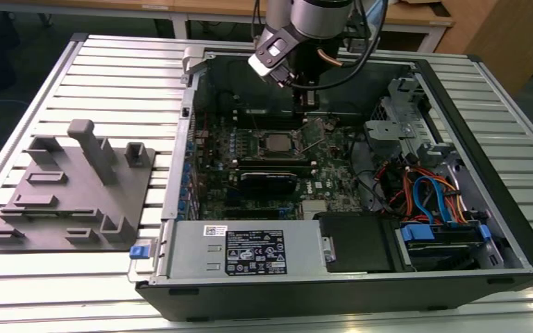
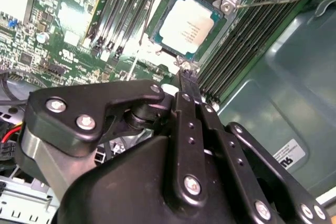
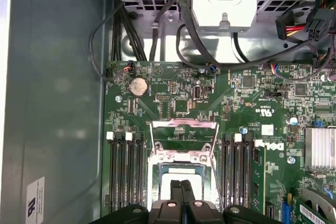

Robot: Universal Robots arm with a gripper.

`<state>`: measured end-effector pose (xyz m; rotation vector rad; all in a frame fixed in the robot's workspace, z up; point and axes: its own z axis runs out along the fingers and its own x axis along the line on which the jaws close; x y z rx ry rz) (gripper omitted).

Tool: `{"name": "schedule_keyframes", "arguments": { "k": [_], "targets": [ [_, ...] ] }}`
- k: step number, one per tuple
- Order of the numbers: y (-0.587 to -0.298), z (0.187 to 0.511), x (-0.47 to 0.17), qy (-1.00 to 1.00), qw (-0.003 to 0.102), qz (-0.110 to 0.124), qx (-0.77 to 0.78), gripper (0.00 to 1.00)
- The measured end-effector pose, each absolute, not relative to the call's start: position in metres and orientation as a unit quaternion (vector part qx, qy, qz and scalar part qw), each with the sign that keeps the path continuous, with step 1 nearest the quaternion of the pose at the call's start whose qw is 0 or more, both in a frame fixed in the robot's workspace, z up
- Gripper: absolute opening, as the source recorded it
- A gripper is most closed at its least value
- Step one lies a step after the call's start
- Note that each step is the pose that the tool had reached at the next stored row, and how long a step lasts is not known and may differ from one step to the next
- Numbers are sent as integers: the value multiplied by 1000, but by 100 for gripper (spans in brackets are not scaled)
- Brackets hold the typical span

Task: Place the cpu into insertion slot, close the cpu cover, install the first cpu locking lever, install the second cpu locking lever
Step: 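Close the cpu cover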

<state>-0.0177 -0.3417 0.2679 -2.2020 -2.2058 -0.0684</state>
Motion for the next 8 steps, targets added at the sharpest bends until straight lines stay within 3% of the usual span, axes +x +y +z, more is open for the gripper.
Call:
{"name": "schedule_keyframes", "arguments": {
  "k": [8],
  "targets": [
    [-342,268,-17,-707,12,-22,-706,11]
  ]
}}
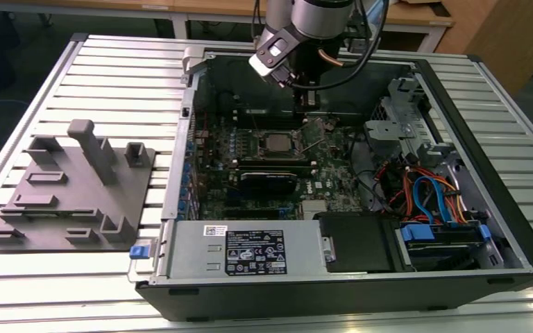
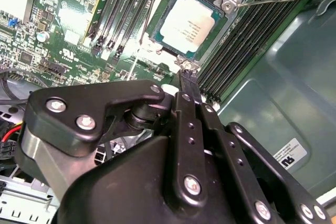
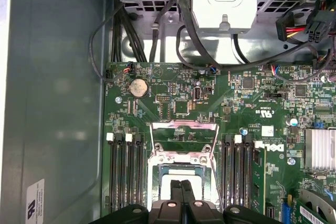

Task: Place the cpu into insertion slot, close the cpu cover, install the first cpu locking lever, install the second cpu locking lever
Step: 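Close the cpu cover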

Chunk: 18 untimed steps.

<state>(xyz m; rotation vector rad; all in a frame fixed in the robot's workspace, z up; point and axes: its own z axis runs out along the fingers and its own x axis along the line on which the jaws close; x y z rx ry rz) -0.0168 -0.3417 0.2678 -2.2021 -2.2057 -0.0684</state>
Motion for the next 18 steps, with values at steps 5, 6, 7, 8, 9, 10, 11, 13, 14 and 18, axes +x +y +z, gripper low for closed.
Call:
{"name": "schedule_keyframes", "arguments": {
  "k": [5,6,7,8,9,10,11,13,14,18],
  "targets": [
    [-342,268,-16,-708,12,-22,-706,11],
    [-342,267,-16,-708,12,-22,-706,11],
    [-342,267,-16,-707,12,-22,-706,11],
    [-342,267,-16,-707,12,-22,-706,11],
    [-342,267,-16,-707,12,-22,-706,11],
    [-342,267,-15,-708,12,-22,-706,11],
    [-342,267,-15,-708,12,-22,-706,11],
    [-342,267,-15,-707,12,-22,-706,11],
    [-342,267,-15,-708,12,-22,-706,11],
    [-342,267,-14,-707,12,-22,-706,11]
  ]
}}
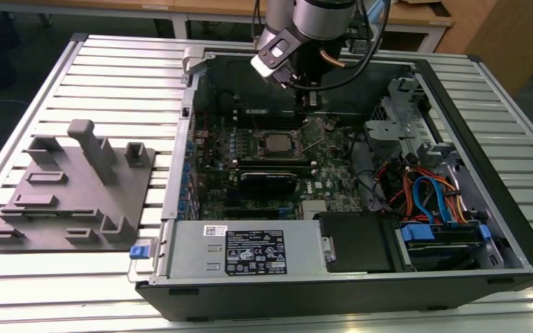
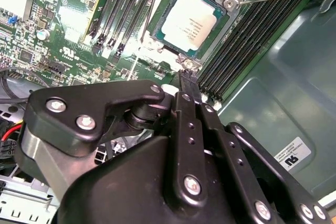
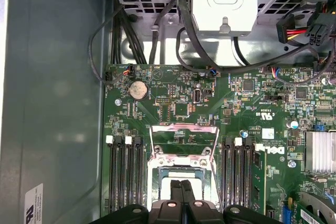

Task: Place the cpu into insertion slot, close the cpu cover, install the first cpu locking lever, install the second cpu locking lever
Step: 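Close the cpu cover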

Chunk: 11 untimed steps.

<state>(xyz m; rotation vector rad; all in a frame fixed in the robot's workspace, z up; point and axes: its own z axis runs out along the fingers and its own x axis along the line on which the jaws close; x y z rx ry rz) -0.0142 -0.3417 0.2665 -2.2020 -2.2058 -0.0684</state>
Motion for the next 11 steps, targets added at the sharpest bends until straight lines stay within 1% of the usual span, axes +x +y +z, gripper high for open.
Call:
{"name": "schedule_keyframes", "arguments": {
  "k": [11],
  "targets": [
    [-342,267,-12,-707,12,-22,-706,11]
  ]
}}
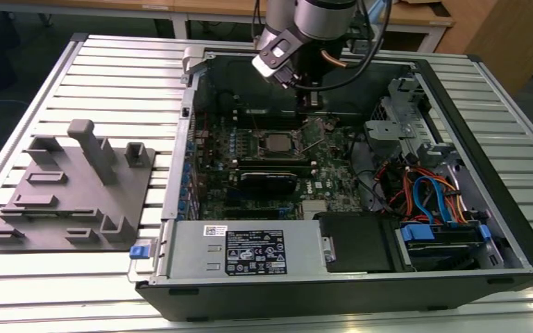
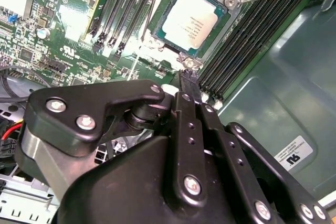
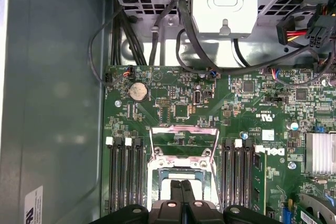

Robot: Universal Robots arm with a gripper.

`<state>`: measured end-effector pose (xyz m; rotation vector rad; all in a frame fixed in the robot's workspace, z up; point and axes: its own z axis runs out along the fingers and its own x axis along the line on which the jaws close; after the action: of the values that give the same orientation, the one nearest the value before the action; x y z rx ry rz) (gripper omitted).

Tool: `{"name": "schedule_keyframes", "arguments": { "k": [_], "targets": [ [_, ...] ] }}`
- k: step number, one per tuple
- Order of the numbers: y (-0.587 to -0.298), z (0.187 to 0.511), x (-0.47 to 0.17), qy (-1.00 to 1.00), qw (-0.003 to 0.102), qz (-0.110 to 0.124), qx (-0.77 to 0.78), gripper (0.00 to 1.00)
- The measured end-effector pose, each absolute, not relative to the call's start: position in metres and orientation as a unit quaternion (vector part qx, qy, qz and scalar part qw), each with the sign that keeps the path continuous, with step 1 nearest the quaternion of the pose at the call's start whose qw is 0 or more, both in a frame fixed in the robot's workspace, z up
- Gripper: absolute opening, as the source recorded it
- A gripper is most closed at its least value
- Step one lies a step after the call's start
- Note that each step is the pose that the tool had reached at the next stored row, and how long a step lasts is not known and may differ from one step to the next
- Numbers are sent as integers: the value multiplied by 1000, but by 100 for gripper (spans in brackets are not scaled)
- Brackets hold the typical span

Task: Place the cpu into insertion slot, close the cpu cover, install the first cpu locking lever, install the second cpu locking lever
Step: 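Close the cpu cover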

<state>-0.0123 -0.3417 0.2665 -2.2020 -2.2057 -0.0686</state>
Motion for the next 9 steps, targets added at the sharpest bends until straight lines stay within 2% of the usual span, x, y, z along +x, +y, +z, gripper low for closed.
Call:
{"name": "schedule_keyframes", "arguments": {
  "k": [9],
  "targets": [
    [-342,266,-8,-707,12,-22,-706,11]
  ]
}}
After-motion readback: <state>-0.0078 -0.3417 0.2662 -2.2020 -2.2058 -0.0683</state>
